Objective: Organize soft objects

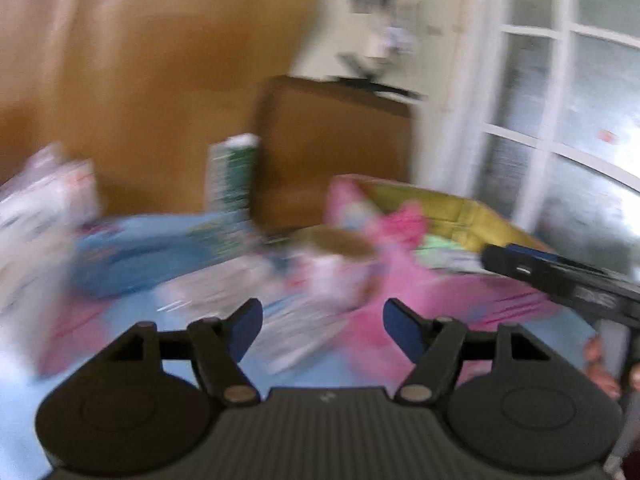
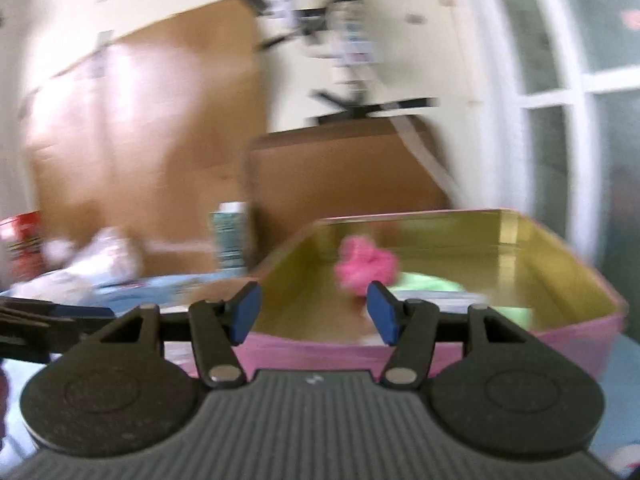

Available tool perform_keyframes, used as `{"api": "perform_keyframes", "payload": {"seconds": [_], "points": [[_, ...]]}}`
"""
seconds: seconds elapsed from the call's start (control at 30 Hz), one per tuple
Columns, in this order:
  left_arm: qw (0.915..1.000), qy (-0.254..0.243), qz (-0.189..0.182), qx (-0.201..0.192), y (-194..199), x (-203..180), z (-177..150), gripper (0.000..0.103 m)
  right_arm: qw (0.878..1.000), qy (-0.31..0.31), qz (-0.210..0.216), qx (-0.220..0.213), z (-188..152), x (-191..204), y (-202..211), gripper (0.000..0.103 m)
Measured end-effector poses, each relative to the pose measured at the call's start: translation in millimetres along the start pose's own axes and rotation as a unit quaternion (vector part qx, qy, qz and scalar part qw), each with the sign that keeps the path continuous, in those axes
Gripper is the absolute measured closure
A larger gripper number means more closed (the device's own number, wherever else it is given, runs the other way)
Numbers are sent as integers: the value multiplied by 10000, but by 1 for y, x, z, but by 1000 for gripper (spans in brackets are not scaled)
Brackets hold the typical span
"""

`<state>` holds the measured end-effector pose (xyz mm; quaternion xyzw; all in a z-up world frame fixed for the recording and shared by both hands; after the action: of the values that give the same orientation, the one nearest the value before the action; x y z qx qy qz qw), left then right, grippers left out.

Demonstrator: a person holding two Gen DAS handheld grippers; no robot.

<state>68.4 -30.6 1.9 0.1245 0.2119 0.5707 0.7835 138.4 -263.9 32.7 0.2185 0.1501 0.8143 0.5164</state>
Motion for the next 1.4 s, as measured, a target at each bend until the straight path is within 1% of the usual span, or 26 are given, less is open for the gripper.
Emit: {"api": "perform_keyframes", "payload": {"seconds": [0.1, 0.17, 0.2, 0.27, 0.33, 0.37, 0.47, 0.5, 0.6, 0.67, 0.7, 0.73, 0.77, 0.8, 0.83, 0.9, 1.0, 1.03, 1.1, 1.13, 1.17, 1.2, 1.27, 1.3, 1.37, 1.4], "points": [[9975, 475, 524, 52, 12, 48, -12, 34, 9957, 263, 821, 336, -8, 47, -9, 42], [9952, 720, 656, 46, 16, 68, -19, 34, 9897, 479, 1193, 630, -17, 75, -18, 39], [9944, 828, 651, 59, 17, 74, -23, 34, 9866, 605, 1282, 808, -23, 88, -25, 37], [9935, 985, 549, 120, 16, 81, -28, 34, 9827, 803, 1271, 1079, -33, 106, -41, 33], [9943, 985, 397, -1, 18, 80, -26, 33, 9809, 810, 1189, 1312, -37, 114, -59, 20], [9946, 974, 355, 19, 18, 81, -27, 32, 9801, 780, 1148, 1419, -39, 117, -67, 17], [9951, 954, 244, 31, 18, 82, -27, 31, 9797, 802, 932, 1582, -38, 120, -88, 13], [9951, 966, 221, 19, 19, 82, -27, 30, 9788, 862, 900, 1625, -40, 124, -92, 9], [9942, 1064, 163, -69, 20, 83, -28, 27, 9726, 1075, 895, 1854, -47, 134, -104, 7], [9932, 1151, 121, -116, 21, 84, -28, 26, 9690, 1304, 792, 1941, -50, 141, -107, 6], [9927, 1197, 104, -125, 21, 86, -28, 26, 9676, 1385, 773, 1964, -52, 143, -108, 6], [9921, 1246, 84, -130, 21, 87, -28, 26, 9673, 1425, 754, 1956, -53, 143, -107, 12], [9917, 1277, 61, -129, 20, 89, -28, 26, 9682, 1419, 765, 1914, -53, 143, -106, 12], [9914, 1302, 41, -130, 20, 90, -28, 26, 9689, 1409, 806, 1867, -53, 142, -103, 21], [9912, 1320, 22, -131, 20, 91, -28, 26, 9693, 1441, 903, 1777, -53, 145, -99, 35], [9912, 1321, -11, -123, 20, 91, -27, 26, 9677, 1623, 1050, 1621, -57, 154, -85, 43], [9915, 1301, -45, -65, 18, 89, -28, 26, 9571, 1954, 1457, 1565, -66, 170, -65, 43], [9916, 1289, -64, -46, 18, 89, -28, 26, 9558, 1982, 1511, 1562, -67, 171, -62, 43], [9916, 1296, -22, 27, 15, 88, -28, 26, 9570, 1894, 1501, 1607, -66, 169, -62, 41], [9919, 1266, -2, 98, 13, 86, -27, 26, 9597, 1768, 1467, 1621, -64, 165, -64, 38], [9925, 1214, -87, 129, 10, 84, -25, 26, 9642, 1568, 1401, 1617, -61, 160, -66, 34], [9931, 1145, -197, 132, 7, 80, -22, 26, 9690, 1325, 1332, 1602, -58, 154, -68, 28], [9952, 922, -280, 173, -2, 67, -14, 26, 9741, 866, 1327, 1611, -54, 142, -71, 26], [9962, 789, -321, 205, -8, 60, -9, 26, 9740, 711, 1342, 1684, -54, 138, -72, 25], [9966, 548, -519, 323, -23, 44, -1, 26, 9722, 530, 1326, 1854, -55, 134, -74, 25], [9963, 441, -597, 431, -33, 38, 2, 30, 9718, 487, 1329, 1884, -56, 133, -75, 25]]}}
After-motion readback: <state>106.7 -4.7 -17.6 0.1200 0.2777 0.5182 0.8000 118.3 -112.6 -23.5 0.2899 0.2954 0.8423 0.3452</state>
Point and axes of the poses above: each gripper's, at about its wrist camera, not at the fingertips, and y roughly against the way its jaws point, x to its left, z to its top, the point moved 4 cm from there along -y, roughly the way its jaws point
